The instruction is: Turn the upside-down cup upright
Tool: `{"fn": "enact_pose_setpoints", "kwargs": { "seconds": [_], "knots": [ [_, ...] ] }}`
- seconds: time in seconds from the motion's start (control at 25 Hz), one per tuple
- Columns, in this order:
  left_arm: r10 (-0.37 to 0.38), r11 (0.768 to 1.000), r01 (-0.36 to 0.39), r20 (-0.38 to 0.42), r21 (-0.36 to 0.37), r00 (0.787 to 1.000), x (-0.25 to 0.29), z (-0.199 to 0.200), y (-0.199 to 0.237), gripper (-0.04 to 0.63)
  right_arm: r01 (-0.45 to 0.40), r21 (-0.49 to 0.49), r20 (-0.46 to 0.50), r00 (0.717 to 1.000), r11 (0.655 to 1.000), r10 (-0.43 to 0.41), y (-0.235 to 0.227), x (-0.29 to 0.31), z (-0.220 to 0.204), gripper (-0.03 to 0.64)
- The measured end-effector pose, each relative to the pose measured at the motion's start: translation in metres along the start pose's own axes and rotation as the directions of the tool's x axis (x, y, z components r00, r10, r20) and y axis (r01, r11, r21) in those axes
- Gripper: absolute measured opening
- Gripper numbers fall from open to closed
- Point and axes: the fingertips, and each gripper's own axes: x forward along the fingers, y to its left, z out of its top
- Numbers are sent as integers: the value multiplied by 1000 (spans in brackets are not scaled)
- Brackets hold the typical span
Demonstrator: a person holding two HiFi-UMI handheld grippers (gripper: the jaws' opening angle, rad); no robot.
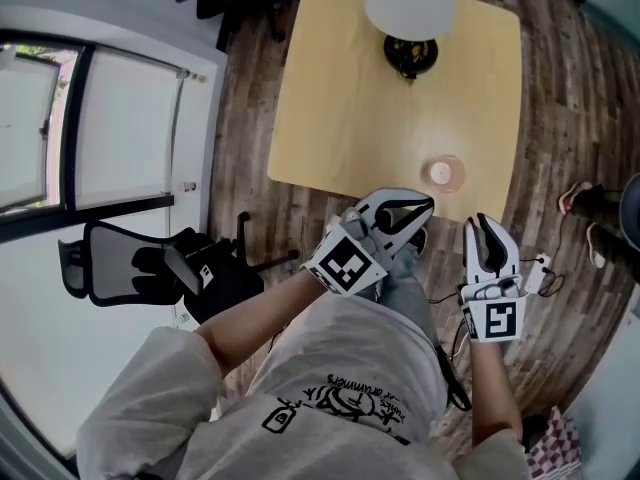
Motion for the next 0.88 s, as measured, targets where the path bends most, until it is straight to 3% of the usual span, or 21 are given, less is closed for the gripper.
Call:
{"fn": "enact_pose_setpoints", "kwargs": {
  "seconds": [0.36, 0.64, 0.88],
  "knots": [
    [-1, 1000, 1, -29, -19, 1000, 19, -35, 11, 11, 5, 26, -30, 1000, 1000, -4, 1, 25, -48, 126],
    [-14, 1000, 13, -55, -20, 998, 31, -59, 16, 11, 54, 25, -82, 995, 998, -51, -9, 44, -89, 258],
    [-15, 1000, 14, -60, -26, 998, 38, -67, 21, 11, 56, -1, -137, 989, 998, -55, -12, 62, -111, 299]
  ]
}}
